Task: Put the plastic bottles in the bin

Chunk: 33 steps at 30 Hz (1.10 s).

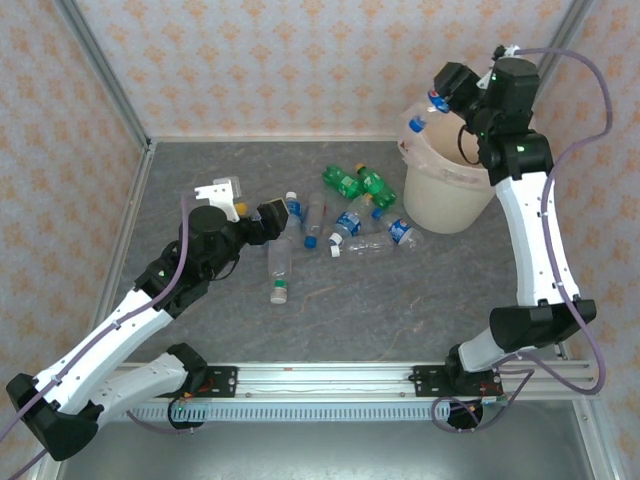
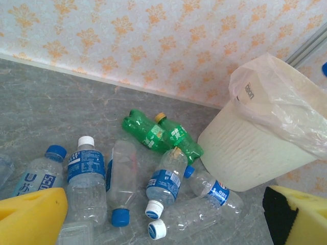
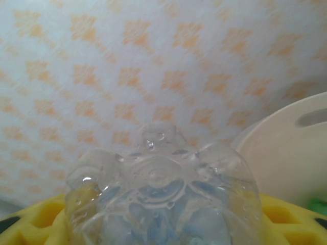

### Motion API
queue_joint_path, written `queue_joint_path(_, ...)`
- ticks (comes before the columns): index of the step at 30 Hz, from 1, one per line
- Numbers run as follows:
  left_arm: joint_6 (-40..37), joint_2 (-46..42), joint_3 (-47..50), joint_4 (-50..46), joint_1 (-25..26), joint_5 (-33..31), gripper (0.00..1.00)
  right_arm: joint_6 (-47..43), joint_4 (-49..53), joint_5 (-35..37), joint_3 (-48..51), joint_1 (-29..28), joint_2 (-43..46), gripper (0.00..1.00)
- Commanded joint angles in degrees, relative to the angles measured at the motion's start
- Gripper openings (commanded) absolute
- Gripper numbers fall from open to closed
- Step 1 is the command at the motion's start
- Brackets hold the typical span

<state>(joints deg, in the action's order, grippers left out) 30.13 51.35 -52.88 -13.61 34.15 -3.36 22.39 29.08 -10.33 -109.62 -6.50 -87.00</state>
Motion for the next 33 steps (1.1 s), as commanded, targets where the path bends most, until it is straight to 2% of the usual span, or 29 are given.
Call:
queue_joint_path(1,0.54,-0.70,-1.97,-1.15,0.48,-0.67,0.99,-3.25,0.72,12.01,-0.56,1.02,1.73,0.44)
queue_joint_path(5,0.52,-1.17,-1.72,-1.33,0.43,-0.77,0.99,-5.46,-0.56,18.97,2.32,1.40,2.97,0.44)
queue_joint_path(11,0.74,-0.69,-1.30,-1.54,0.48,-0.60,0.99,-7.89,-0.87,23.36,6.37,1.56,2.72,0.44)
queue_joint_path(18,1.06,0.41,-1.48,-2.11,0.48,0.09,0.99,-8.86,-1.78,24.16,10.72,1.60,1.90,0.45)
queue_joint_path(33,1.33,1.52,-1.36,-3.03,0.48,-0.04,0.99,-9.47,-1.34,21.44,12.79,1.58,-0.11,0.47)
